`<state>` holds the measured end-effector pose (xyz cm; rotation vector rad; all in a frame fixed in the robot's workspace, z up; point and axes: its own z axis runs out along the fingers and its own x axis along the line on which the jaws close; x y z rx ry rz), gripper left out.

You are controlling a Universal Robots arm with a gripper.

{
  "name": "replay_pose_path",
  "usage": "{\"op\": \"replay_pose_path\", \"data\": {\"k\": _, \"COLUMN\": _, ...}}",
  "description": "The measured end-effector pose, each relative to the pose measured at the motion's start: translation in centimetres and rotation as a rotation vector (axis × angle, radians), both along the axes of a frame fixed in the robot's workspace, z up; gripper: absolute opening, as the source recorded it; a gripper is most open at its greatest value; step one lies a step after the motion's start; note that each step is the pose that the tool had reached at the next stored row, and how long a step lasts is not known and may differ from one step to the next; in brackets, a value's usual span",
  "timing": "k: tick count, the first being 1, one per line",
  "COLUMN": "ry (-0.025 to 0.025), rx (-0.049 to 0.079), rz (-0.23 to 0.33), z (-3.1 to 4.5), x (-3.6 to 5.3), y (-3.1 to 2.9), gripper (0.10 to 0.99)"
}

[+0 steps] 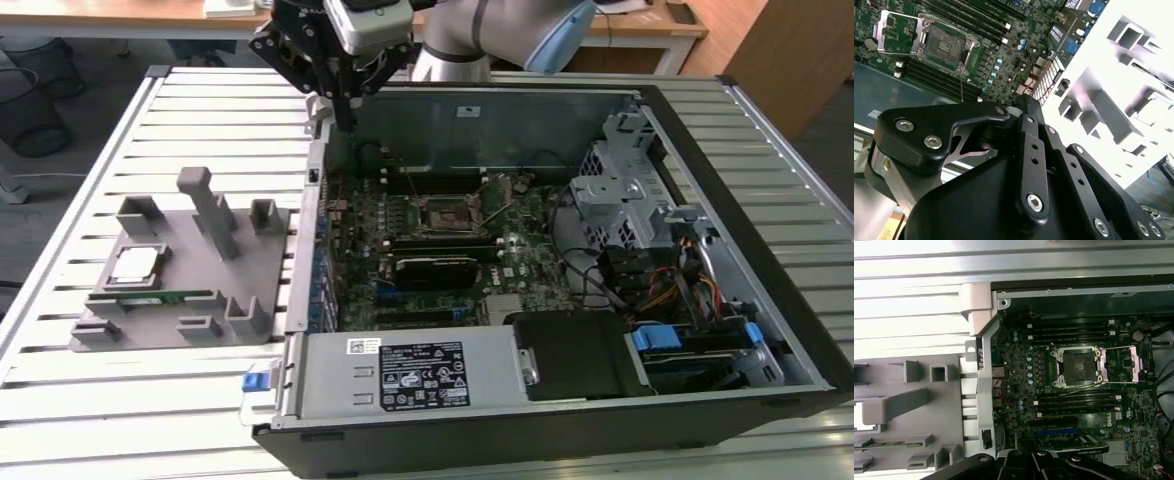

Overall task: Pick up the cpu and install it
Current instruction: 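Reach for the cpu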

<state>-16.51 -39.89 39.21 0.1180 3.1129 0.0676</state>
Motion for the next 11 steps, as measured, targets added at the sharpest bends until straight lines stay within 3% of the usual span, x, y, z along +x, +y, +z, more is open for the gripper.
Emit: {"op": "replay_pose_path", "data": {"k": 11, "ry": 0.0006, "rx": 0.0, "rz": 0.0, "z": -0.06, "x": -1.14, "y": 0.0, "gripper": 0.106}}
